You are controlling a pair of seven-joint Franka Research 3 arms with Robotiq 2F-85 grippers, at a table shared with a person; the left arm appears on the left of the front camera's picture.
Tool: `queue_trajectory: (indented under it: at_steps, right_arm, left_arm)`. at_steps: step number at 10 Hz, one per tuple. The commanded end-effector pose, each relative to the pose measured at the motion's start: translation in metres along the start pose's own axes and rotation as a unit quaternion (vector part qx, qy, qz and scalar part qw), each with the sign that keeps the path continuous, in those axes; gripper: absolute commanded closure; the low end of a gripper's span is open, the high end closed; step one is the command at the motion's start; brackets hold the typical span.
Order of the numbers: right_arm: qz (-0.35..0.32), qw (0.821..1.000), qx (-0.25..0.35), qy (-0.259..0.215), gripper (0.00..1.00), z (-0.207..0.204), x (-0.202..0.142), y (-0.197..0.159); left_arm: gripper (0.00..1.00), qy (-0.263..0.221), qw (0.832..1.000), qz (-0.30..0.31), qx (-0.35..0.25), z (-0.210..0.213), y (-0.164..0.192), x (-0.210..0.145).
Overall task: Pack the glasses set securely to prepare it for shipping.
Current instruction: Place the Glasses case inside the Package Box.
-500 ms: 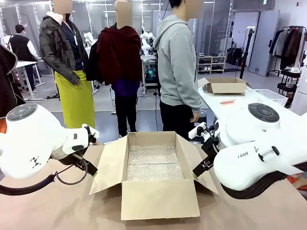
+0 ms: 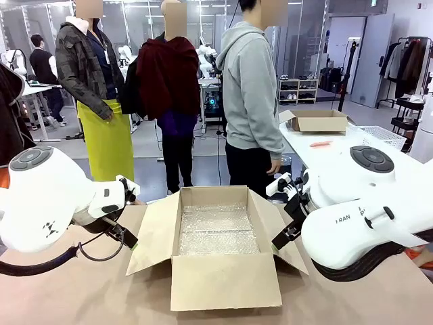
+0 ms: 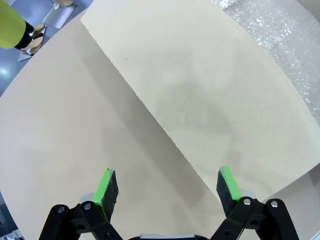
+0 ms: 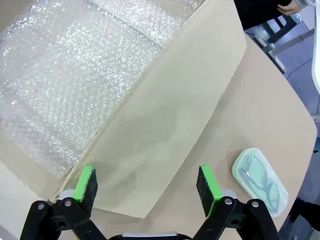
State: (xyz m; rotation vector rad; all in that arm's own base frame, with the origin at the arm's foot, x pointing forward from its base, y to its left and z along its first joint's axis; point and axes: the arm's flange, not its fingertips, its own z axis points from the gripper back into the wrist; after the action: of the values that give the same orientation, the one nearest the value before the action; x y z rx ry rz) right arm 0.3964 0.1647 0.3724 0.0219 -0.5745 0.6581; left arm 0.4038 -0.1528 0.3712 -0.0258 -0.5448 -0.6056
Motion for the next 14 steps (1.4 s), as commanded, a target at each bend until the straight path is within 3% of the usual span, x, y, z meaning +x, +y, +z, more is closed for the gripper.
queue_trajectory:
  at_steps: [1, 6, 8, 10, 12, 14]
  right_arm:
    - [-0.001, 1.0, 0.0, 0.0, 0.0, 0.0, 0.0, 0.0]
    - [0.0, 1.0, 0.0, 0.0, 0.0, 0.0, 0.0, 0.0]
    - [0.027, 1.0, 0.006, 0.002, 0.0, 0.031, 0.002, -0.02]
    - [0.07, 0.997, 0.004, 0.039, 0.0, 0.059, 0.004, -0.04]
    - [0.097, 0.992, 0.042, 0.069, 0.0, 0.084, 0.004, -0.075]
    - [0.133, 0.985, 0.065, 0.09, 0.0, 0.092, 0.005, -0.109]
  left_arm:
    - [0.0, 0.0, 1.0, 0.001, 0.0, 0.0, 0.001, 0.0]
    - [0.0, 0.0, 1.0, 0.0, 0.0, 0.0, 0.0, 0.0]
    - [0.0, -0.002, 1.0, -0.005, -0.028, 0.043, 0.011, 0.011]
    - [0.0, 0.009, 0.998, -0.008, -0.058, 0.09, 0.019, 0.021]
    - [0.0, 0.007, 0.995, -0.004, -0.1, 0.152, 0.034, 0.024]
    - [0.0, -0.024, 0.992, -0.013, -0.125, 0.2, 0.039, 0.013]
